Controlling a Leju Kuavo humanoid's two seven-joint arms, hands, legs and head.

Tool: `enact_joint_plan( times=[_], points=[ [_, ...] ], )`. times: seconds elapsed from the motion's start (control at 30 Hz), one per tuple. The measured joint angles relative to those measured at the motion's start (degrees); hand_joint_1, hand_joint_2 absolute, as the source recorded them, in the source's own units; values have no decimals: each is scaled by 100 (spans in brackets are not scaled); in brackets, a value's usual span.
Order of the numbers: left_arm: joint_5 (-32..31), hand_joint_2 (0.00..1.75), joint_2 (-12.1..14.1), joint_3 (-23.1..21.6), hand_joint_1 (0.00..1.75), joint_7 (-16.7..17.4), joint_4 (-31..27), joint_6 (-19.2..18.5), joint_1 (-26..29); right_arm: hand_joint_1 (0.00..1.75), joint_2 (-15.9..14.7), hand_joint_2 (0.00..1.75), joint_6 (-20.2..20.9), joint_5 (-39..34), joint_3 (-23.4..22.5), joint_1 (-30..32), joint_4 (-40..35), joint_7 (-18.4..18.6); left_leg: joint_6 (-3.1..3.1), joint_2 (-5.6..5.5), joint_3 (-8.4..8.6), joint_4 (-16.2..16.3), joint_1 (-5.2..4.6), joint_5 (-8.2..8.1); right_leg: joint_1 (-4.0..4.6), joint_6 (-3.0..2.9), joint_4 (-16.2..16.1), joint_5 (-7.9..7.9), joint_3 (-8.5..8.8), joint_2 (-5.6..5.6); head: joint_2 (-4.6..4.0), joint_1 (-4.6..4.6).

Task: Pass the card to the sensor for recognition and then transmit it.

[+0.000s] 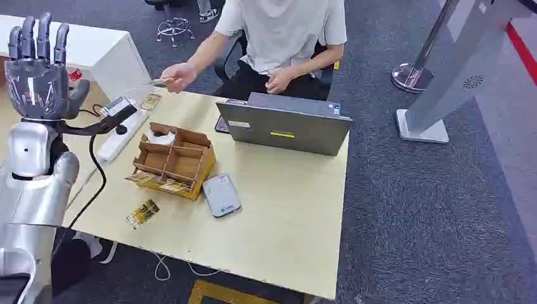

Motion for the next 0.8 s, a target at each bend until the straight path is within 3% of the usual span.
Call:
enact_joint_plan(
  times=[0.53,0.8],
  points=[
    [-15,175,39,-194,0,68,306,-15,-3,0,9,0,-15,4,0,55,0,22,0,1,-5,0,1,0,1,0,0,0,-6,0,0,2],
    [-507,175,-33,-620,0,336,518,-74,4,0,17,0,-15,107,0,61,0,74,0,-1,-9,1,0,0,0,3,0,2,-7,-1,0,0]
  ],
)
